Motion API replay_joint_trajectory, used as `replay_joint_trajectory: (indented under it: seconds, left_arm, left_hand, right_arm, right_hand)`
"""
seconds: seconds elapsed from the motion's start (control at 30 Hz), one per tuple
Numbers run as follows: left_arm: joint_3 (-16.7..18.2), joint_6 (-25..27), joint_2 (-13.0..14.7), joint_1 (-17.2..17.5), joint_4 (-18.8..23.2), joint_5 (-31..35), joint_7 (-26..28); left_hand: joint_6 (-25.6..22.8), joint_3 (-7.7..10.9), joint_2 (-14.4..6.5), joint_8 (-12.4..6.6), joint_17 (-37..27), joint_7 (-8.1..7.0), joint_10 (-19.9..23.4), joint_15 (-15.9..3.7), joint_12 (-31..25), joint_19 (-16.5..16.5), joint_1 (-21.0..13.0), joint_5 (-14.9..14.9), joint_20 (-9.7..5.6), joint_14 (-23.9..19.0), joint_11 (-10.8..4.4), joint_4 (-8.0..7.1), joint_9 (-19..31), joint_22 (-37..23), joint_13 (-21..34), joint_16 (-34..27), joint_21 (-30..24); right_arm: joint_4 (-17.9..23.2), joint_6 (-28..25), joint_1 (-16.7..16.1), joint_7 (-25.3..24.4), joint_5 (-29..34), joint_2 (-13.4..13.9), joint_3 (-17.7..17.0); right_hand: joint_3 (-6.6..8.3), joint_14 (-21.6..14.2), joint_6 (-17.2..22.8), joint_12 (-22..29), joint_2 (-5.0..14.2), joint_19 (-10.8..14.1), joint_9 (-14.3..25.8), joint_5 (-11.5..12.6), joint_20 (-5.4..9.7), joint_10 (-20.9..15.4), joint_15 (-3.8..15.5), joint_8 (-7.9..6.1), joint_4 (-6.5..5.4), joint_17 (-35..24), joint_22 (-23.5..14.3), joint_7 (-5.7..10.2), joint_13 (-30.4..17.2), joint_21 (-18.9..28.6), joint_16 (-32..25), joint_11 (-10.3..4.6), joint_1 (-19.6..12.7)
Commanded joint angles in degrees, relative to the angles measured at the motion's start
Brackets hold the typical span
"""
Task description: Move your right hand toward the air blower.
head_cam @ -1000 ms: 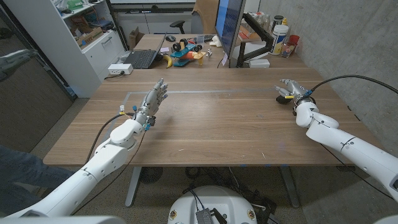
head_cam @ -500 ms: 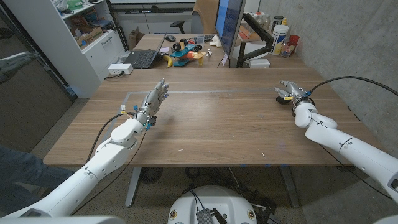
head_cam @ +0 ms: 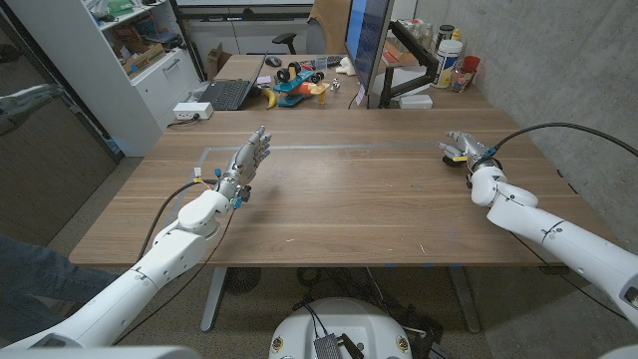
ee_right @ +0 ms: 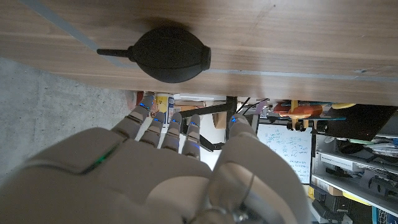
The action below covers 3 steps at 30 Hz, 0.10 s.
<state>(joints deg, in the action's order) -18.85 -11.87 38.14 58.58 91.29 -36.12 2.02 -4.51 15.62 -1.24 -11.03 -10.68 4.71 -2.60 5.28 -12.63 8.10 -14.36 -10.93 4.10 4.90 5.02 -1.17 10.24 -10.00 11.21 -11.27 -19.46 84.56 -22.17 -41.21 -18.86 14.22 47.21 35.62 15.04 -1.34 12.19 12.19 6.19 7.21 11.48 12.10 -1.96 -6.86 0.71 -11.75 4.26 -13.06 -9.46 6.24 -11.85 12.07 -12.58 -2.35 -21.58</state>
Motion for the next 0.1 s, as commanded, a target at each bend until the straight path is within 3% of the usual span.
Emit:
replay_joint_trajectory:
  seconds: [0.03,0.1]
  left_arm:
    - [0.0,0.4,0.2,-0.2,0.1,0.1,-0.1]
    - [-0.2,0.3,0.1,-0.4,-0.1,0.3,-0.3]
  left_hand:
    - [-0.4,0.10,-0.4,0.06,0.0,0.08,-0.2,-0.12,0.1,0.3,-0.2,0.2,0.02,0.3,0.13,0.49,0.2,-0.1,0.2,0.2,0.3]
    - [-0.4,0.10,-0.4,0.07,0.0,0.10,-0.2,-0.13,0.1,0.3,-0.2,0.2,0.11,0.3,0.13,0.51,0.2,-0.1,0.2,0.2,0.4]
  right_arm:
    - [-0.6,0.1,0.3,0.1,0.2,-0.3,0.4]
    - [-0.8,0.5,0.4,-0.1,0.3,-0.3,0.5]
  right_hand:
    - [0.14,-0.8,0.4,0.0,-0.32,0.2,0.0,0.2,-0.26,-0.7,0.14,-0.04,0.10,-0.1,-0.3,0.26,-0.2,-0.2,-0.2,0.02,0.0]
    - [0.14,-0.8,0.4,0.0,-0.32,0.2,0.0,0.2,-0.29,-0.7,0.15,-0.04,0.10,-0.1,-0.3,0.28,-0.2,-0.2,-0.2,0.02,0.0]
